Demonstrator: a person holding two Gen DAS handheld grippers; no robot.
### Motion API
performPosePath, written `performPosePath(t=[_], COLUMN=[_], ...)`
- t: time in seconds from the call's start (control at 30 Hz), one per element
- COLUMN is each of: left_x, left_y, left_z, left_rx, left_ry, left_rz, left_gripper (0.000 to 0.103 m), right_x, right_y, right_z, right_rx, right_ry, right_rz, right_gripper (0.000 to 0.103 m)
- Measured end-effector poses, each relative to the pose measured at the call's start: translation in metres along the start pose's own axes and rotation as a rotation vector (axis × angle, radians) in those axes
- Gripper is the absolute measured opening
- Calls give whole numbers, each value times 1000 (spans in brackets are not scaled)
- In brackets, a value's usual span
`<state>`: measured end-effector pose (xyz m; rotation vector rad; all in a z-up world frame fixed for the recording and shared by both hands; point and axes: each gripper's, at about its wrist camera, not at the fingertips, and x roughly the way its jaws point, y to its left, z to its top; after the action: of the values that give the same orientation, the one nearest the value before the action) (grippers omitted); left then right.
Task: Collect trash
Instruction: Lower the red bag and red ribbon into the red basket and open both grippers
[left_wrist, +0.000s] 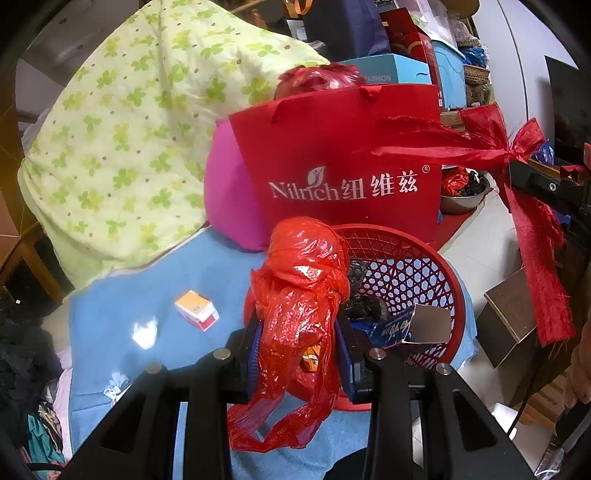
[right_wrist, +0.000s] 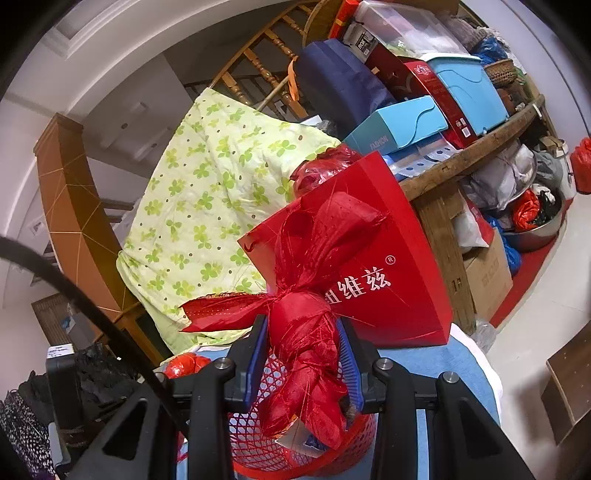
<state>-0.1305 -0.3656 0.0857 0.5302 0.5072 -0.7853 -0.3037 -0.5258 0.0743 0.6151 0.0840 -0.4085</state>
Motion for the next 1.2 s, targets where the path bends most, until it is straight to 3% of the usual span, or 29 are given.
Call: performPosePath(t=[0.83, 1.03, 1.07, 1.1, 1.13, 1.17, 1.2], left_x=[24, 34, 36, 41, 45, 46, 46], left_y=[-6, 3, 5, 9, 13, 15, 20], left_z=[3, 5, 5, 3, 1, -1, -5], left_rx=[-14, -73, -87, -107, -124, -136, -150], left_ry=[11, 8, 12, 21, 27, 27, 22], left_rz=[-19, -75, -84, -95, -105, -107, -107], left_gripper=[37, 37, 42, 58, 67, 73, 73], right_x=[12, 16, 20, 26, 32, 41, 51], right_y=[4, 4, 4, 4, 5, 5, 4], right_z=[-3, -5, -6, -7, -9, -12, -16], right_rx=[-35, -37, -39, -41, -43, -44, -35], right_ry=[-3, 3, 12, 23, 35, 57, 84], right_rz=[-24, -23, -18, -12, -7, -1, 10], right_gripper=[41, 41, 41, 41, 41, 42, 50])
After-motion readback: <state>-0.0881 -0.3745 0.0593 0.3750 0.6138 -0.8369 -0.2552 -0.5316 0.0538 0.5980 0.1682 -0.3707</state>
